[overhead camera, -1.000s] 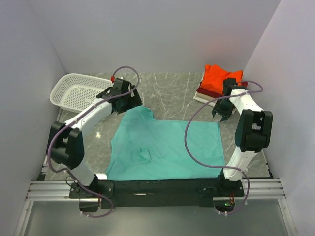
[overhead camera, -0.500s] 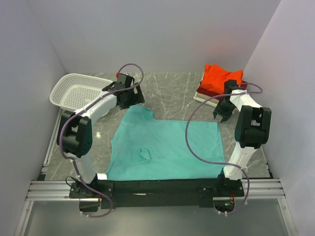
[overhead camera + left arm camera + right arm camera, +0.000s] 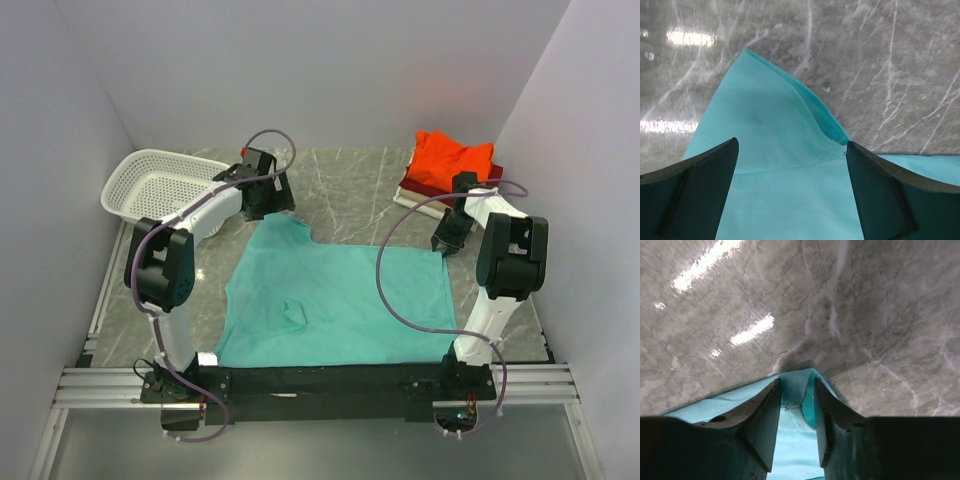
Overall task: Fold and stack the t-shirts
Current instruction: Fold the tshirt
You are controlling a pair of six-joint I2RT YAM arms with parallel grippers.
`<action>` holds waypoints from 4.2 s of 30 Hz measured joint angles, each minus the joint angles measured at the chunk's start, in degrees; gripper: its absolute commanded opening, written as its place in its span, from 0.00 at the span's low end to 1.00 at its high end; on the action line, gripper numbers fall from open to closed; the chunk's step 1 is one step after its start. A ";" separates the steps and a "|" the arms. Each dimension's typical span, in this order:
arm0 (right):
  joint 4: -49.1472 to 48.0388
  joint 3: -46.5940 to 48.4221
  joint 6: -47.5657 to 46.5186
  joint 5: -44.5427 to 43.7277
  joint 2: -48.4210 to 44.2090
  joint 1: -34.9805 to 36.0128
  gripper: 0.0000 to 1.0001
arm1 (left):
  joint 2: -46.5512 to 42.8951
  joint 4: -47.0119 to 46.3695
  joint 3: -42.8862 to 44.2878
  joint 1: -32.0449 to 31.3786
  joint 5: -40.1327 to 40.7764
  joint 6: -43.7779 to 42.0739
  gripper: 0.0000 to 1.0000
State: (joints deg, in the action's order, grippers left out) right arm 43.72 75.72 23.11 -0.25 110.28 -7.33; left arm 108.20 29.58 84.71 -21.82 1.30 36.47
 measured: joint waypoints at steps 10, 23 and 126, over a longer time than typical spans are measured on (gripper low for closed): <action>-0.04 -0.42 0.26 1.09 0.00 0.00 0.05 | 7.26 2.10 7.72 0.00 0.48 -2.84 0.88; 0.50 -0.28 0.66 -0.90 0.00 -0.66 0.00 | 16.61 5.92 18.25 0.02 5.90 -7.56 0.71; -2.16 -8.37 1.40 -0.79 -13.73 0.07 0.00 | -43.08 -3.13 -39.08 0.83 0.09 9.20 0.00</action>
State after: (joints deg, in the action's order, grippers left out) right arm 41.56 67.35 24.51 -1.04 96.55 -7.27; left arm 65.12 26.46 45.63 -20.99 1.39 45.67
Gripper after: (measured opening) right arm 0.011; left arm 0.013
